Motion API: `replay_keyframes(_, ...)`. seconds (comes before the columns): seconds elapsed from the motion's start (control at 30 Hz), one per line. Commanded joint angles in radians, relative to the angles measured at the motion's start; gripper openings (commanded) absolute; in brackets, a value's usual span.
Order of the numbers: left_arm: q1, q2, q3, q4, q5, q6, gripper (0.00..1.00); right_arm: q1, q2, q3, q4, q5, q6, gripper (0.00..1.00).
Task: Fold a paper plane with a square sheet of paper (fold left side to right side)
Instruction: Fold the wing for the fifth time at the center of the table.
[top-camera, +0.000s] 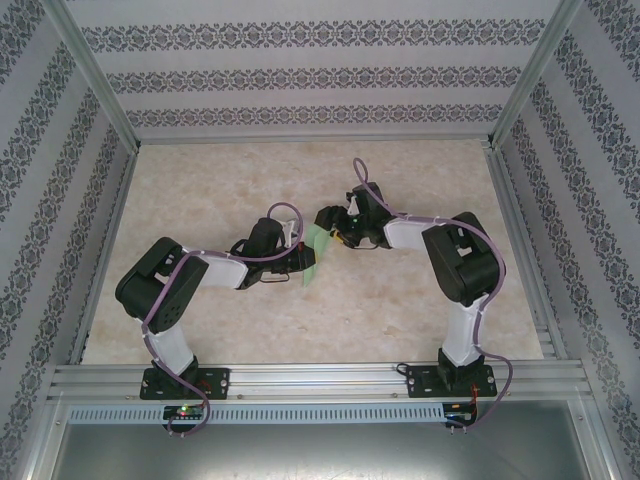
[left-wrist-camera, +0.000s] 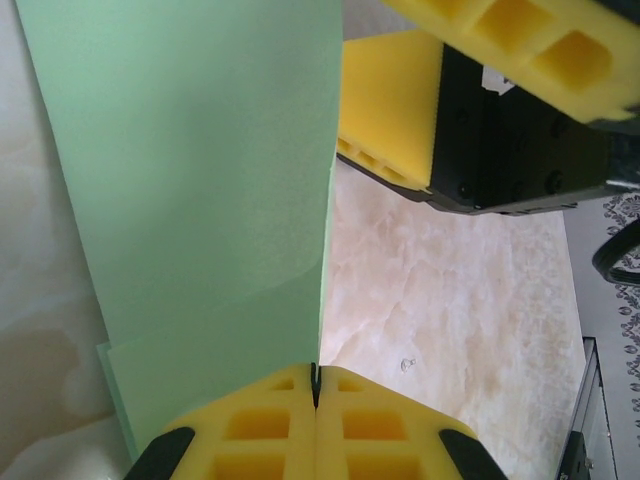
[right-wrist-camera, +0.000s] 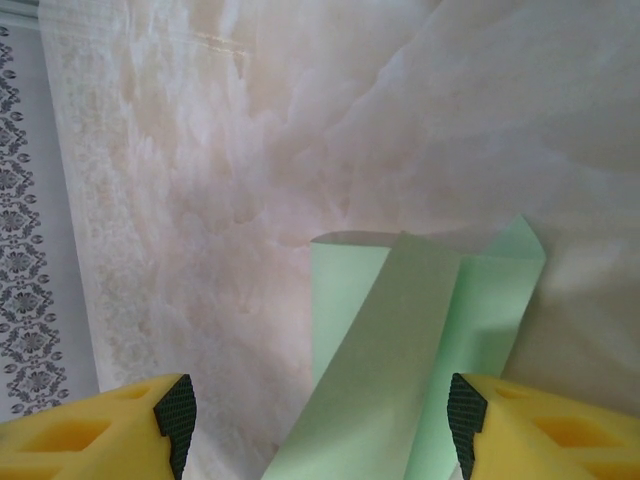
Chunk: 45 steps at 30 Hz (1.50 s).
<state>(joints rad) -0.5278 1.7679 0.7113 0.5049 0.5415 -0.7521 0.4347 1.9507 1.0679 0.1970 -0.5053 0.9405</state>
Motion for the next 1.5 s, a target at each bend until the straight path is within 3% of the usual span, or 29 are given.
replay_keyframes(0.0,0.018,-0.009,0.021,-0.01,-0.005,0.01,0.04,0.013,0.03,0.046,-0.03,-0.01,-0.009,0.7)
replay_keyframes(0.17,0.018,-0.003,0.02,-0.003,-0.004,0.006,0.04,0.021,0.054,0.093,-0.113,0.015,-0.043,0.7)
replay_keyframes(0.53,0.023,-0.018,0.028,-0.036,-0.008,0.022,0.04,0.049,0.117,0.252,-0.476,0.133,-0.194,0.69)
replay_keyframes(1.3,0.064,0.034,0.073,-0.088,0.061,0.086,0.05,0.059,0.134,0.266,-0.493,0.153,-0.226,0.7)
replay_keyframes(1.47,0.064,0.039,0.064,-0.067,0.118,0.098,0.05,0.049,0.102,0.234,-0.397,0.098,-0.204,0.7)
